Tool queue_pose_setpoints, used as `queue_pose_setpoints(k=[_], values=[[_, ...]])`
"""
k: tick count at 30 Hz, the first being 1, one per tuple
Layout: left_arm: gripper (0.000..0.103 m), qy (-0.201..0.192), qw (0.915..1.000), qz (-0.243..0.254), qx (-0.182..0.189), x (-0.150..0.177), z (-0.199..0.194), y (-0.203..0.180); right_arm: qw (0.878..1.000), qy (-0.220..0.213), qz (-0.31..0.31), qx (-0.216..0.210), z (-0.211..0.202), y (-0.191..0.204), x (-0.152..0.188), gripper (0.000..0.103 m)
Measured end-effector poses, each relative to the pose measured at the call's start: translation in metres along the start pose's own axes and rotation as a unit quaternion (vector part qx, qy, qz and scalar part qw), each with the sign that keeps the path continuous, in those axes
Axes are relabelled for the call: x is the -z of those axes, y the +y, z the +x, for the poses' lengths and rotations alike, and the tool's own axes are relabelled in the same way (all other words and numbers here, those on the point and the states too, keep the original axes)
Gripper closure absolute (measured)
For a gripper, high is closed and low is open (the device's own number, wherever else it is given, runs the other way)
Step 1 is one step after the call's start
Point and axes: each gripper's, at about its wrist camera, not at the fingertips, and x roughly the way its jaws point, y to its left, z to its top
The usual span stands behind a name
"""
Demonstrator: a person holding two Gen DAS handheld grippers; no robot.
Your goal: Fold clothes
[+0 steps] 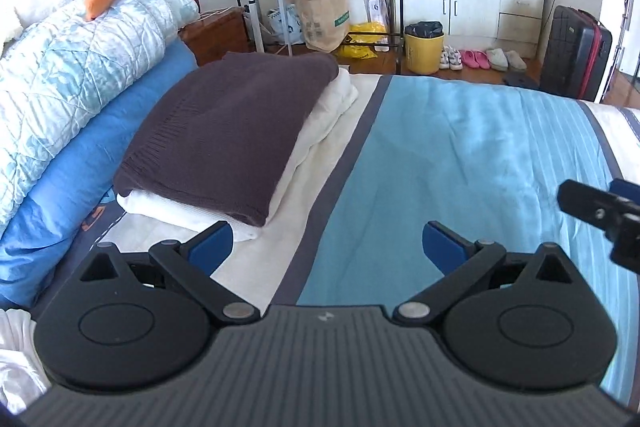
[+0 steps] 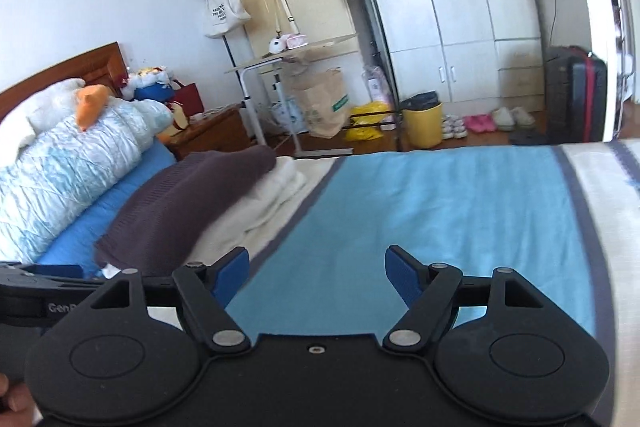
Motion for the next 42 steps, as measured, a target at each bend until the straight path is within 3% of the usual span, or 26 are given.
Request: queue_pose_setpoints(k=[4,7,9,13,30,42], values=[[0.0,0.024,0.9997,-0.001,0.0,0.004,0.005,-0.009,1.0,0.005,-0.007,0.013,-0.01,-0.008,0.001,0.02],[0.0,0.046,0.9985,-0.028,-0.011,0.009,0.021,-0.011,1.0,0.005,-0.001,0.003,-0.016,-0.01,0.002,0.019],[0.0,0.068,0.9965,-0.046,-0.015,0.016,0.029,-0.011,1.0,0.007,-0.004,-0.004,-0.02,-0.009,0.004,0.012],[0.0,0.058,0.9966,-0.046,-0.036,0.026,0.031,-0.013,1.0,0.006,-0.02,-0.001,-0.023,-0.003,0.009,0.01],[0.0,0.071,0.9969,-0.01,-0.032,0.04,0.046,-0.009,0.998,0.033,-0.045,0.007,-0.009,0.015,0.018,0.01],[0.0,0.038,0.9978,-0.019,-0.05,0.036,0.033,-0.008,0.998,0.042,-0.043,0.011,-0.008,0.012,0.019,0.01]])
